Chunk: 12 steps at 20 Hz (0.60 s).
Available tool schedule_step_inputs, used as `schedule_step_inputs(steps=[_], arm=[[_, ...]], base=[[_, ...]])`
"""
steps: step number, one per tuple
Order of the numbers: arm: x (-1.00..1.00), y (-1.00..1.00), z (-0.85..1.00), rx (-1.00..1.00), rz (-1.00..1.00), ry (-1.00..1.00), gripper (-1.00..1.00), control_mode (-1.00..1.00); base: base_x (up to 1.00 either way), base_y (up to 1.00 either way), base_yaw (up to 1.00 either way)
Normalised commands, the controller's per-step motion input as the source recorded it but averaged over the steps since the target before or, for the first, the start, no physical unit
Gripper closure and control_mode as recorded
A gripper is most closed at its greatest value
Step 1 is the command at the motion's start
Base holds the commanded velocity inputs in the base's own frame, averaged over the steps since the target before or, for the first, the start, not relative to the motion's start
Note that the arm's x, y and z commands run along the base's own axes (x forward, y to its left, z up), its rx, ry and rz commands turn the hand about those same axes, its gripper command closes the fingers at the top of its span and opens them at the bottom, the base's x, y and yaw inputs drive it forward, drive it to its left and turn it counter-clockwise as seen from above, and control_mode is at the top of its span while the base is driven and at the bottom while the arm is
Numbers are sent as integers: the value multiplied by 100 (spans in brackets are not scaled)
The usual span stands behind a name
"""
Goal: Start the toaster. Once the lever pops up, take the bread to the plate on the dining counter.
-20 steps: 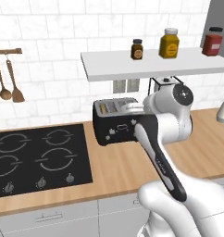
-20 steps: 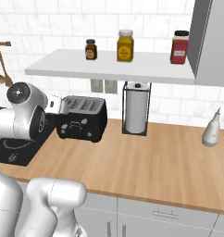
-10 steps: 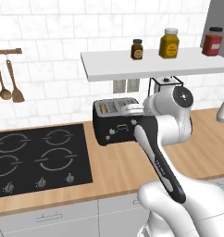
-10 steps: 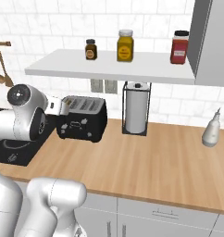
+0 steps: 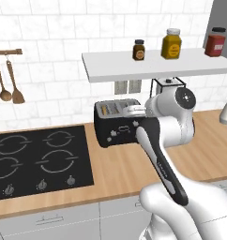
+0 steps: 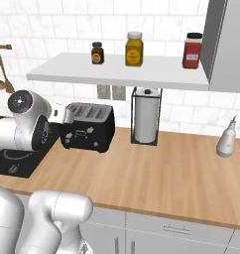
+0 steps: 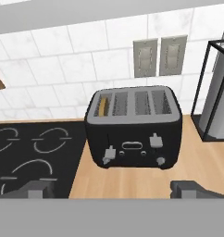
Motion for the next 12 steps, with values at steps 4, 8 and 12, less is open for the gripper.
schedule_step_inputs(steps=[4,8,12], arm=[[0,0,0,0,0,0,-100,-100],[0,0,0,0,0,0,-100,-100],[0,0,0,0,0,0,-100,-100]], base=[[0,0,0],[0,0,0],[0,0,0]])
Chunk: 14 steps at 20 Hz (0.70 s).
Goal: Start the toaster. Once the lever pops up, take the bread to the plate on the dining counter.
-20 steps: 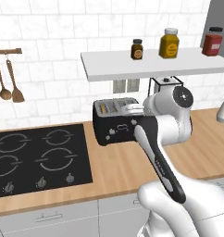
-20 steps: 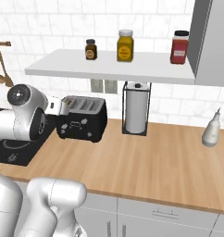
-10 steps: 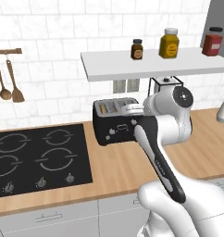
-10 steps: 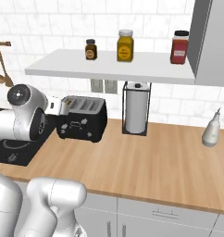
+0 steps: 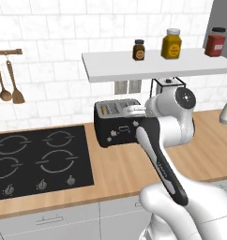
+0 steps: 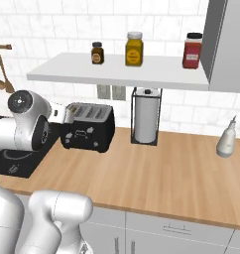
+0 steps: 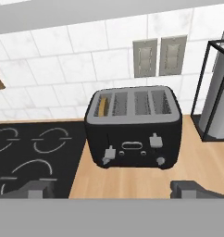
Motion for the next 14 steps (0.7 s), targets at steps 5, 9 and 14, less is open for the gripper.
schedule_step_inputs(steps=[5,9,14], arm=[[0,0,0,0,0,0,-100,-100],[0,0,0,0,0,0,-100,-100],[0,0,0,0,0,0,-100,-100]], base=[[0,0,0],[0,0,0],[0,0,0]])
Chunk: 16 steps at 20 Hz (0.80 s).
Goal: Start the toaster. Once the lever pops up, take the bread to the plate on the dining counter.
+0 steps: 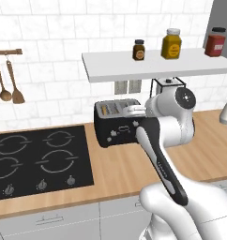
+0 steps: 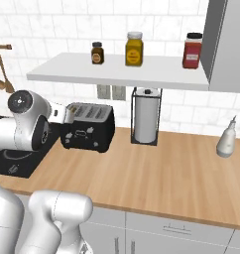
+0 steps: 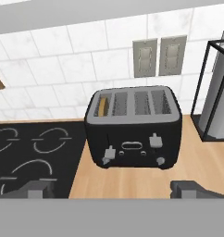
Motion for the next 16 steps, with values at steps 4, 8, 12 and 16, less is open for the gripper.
schedule_step_inputs(steps=[4,8,12,16], arm=[[0,0,0,0,0,0,-100,-100],[0,0,0,0,0,0,-100,-100],[0,0,0,0,0,0,-100,-100],[0,0,0,0,0,0,-100,-100]], base=[[0,0,0],[0,0,0],[0,0,0],[0,0,0]])
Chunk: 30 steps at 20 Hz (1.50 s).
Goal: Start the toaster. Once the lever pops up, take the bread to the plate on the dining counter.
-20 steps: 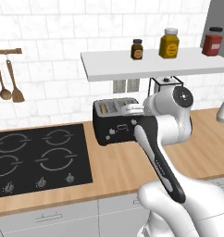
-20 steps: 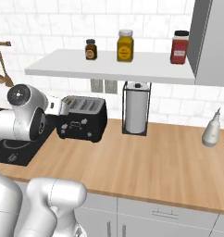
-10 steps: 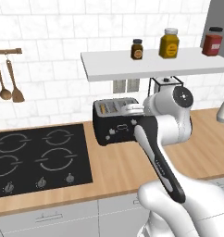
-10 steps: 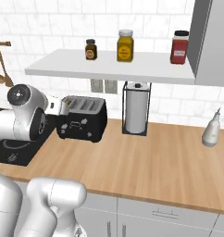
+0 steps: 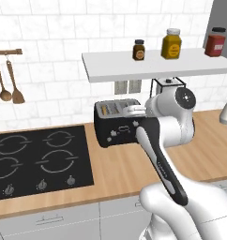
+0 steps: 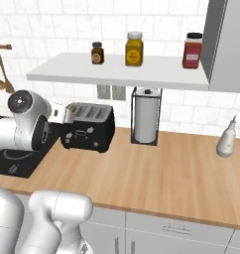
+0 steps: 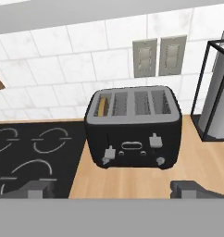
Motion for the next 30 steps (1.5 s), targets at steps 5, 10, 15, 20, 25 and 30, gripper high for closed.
schedule_step_inputs(steps=[5,10,15,20,25,30], arm=[[0,0,0,0,0,0,-100,-100],[0,0,0,0,0,0,-100,-100],[0,0,0,0,0,0,-100,-100],[0,0,0,0,0,0,-100,-100],[0,0,0,0,0,0,-100,-100],[0,0,0,0,0,0,-100,-100]], base=[[0,0,0],[0,0,0],[0,0,0],[0,0,0],[0,0,0],[0,0,0]])
